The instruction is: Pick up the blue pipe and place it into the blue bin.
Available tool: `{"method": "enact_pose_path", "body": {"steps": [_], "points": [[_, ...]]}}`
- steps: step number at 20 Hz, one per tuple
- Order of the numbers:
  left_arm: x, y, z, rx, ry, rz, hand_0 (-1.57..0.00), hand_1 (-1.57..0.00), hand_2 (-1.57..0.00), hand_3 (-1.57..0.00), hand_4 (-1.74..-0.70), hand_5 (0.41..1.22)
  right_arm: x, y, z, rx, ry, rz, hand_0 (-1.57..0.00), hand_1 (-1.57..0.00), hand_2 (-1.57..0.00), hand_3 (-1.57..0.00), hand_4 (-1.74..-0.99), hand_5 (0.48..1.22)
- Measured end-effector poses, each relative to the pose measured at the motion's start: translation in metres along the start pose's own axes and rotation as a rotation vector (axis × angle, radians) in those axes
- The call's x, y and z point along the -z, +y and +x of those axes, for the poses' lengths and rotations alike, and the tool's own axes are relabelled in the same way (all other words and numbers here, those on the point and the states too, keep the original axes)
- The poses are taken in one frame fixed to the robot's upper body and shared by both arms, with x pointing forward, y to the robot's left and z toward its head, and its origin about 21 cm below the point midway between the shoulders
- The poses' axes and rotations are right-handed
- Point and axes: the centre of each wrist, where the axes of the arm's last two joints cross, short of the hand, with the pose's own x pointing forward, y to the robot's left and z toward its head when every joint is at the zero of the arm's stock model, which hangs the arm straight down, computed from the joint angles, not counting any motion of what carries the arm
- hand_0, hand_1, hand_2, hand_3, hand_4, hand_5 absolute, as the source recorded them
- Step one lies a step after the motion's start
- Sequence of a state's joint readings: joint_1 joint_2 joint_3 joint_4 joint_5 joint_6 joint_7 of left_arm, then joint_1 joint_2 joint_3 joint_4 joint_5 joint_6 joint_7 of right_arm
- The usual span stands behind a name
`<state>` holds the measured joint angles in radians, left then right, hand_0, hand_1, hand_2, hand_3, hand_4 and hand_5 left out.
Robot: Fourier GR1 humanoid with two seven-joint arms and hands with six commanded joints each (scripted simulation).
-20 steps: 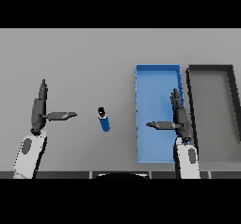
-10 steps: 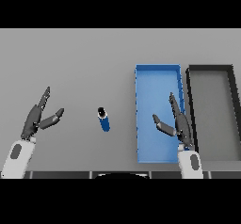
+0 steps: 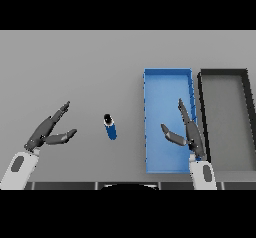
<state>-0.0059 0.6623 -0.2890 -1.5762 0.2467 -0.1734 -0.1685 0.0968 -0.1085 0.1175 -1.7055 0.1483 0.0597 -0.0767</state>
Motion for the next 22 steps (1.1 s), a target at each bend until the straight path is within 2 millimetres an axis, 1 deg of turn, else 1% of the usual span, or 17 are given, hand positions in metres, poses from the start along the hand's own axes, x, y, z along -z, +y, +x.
{"method": "enact_pose_path", "body": {"steps": [1,3,5,8,9,10,11,12,13,15,17,18,19,20,22], "points": [[-0.001,-0.003,0.005,0.002,0.008,-0.036,0.00,0.00,0.00,0.00,-1.04,0.532,0.003,-0.002,0.001,-0.018,0.003,0.000,0.00,0.00,0.00,0.00,-1.225,0.603],[0.001,-0.013,0.005,-0.002,0.050,-0.092,0.00,0.00,0.00,0.00,-1.06,0.498,0.002,-0.001,-0.001,-0.006,0.000,0.000,0.00,0.00,0.00,0.00,-1.233,0.604],[0.008,-0.023,0.013,-0.008,0.056,-0.153,0.00,0.00,0.00,0.00,-1.09,0.480,0.004,-0.005,0.001,-0.001,-0.013,0.000,0.00,0.00,0.00,0.00,-1.244,0.607],[0.013,-0.042,0.010,-0.005,0.037,-0.221,0.00,0.00,0.00,0.00,-1.10,0.454,0.003,0.001,-0.002,-0.004,-0.013,0.006,0.00,0.00,0.00,0.00,-1.257,0.617],[0.017,-0.053,0.010,0.001,0.033,-0.243,0.00,0.00,0.00,0.00,-1.10,0.447,0.003,-0.002,-0.001,-0.004,-0.011,0.003,0.00,0.00,0.00,0.00,-1.262,0.617],[0.020,-0.060,0.011,0.001,0.020,-0.255,0.00,0.00,0.00,0.00,-1.11,0.447,0.003,0.001,0.000,0.008,-0.017,0.007,0.00,0.00,0.00,0.00,-1.263,0.617],[0.024,-0.063,0.013,-0.008,0.007,-0.265,0.00,0.00,0.00,0.00,-1.11,0.447,0.001,-0.002,0.000,0.010,-0.020,0.002,0.00,0.00,0.00,0.00,-1.265,0.616],[0.026,-0.069,0.013,-0.019,0.013,-0.274,0.00,0.00,0.00,0.00,-1.12,0.446,0.001,0.001,-0.001,0.012,-0.007,0.003,0.00,0.00,0.00,0.00,-1.270,0.617],[0.032,-0.074,0.010,-0.021,0.023,-0.282,0.00,0.00,0.00,0.00,-1.12,0.446,0.001,0.003,0.000,0.016,-0.011,0.007,0.00,0.00,0.00,0.00,-1.272,0.617],[0.041,-0.087,0.008,-0.026,0.026,-0.299,0.00,0.00,0.00,0.00,-1.12,0.446,0.000,-0.002,0.000,0.007,0.001,-0.002,0.00,0.00,0.00,0.00,-1.275,0.615],[0.048,-0.093,0.007,-0.031,0.019,-0.301,0.00,0.00,0.00,0.00,-1.11,0.450,-0.004,-0.006,-0.002,0.005,0.000,-0.010,0.00,0.00,0.00,0.00,-1.276,0.609],[0.057,-0.100,0.007,-0.052,0.023,-0.313,0.00,0.00,0.00,0.00,-1.12,0.450,0.000,-0.007,0.000,0.009,0.010,-0.013,0.00,0.00,0.00,0.00,-1.273,0.607],[0.063,-0.105,0.004,-0.066,0.034,-0.322,0.00,0.00,0.00,0.00,-1.12,0.448,-0.002,-0.004,0.001,0.011,-0.009,-0.012,0.00,0.00,0.00,0.00,-1.274,0.605],[0.065,-0.107,0.002,-0.075,0.036,-0.327,0.00,0.00,0.00,0.00,-1.11,0.444,-0.007,-0.005,0.000,0.015,-0.004,-0.014,0.00,0.00,0.00,0.00,-1.274,0.603],[0.077,-0.114,0.000,-0.043,0.030,-0.318,0.00,0.00,0.00,0.00,-1.08,0.442,-0.008,-0.006,-0.001,0.005,0.010,-0.012,0.00,0.00,0.00,0.00,-1.265,0.597]]}}
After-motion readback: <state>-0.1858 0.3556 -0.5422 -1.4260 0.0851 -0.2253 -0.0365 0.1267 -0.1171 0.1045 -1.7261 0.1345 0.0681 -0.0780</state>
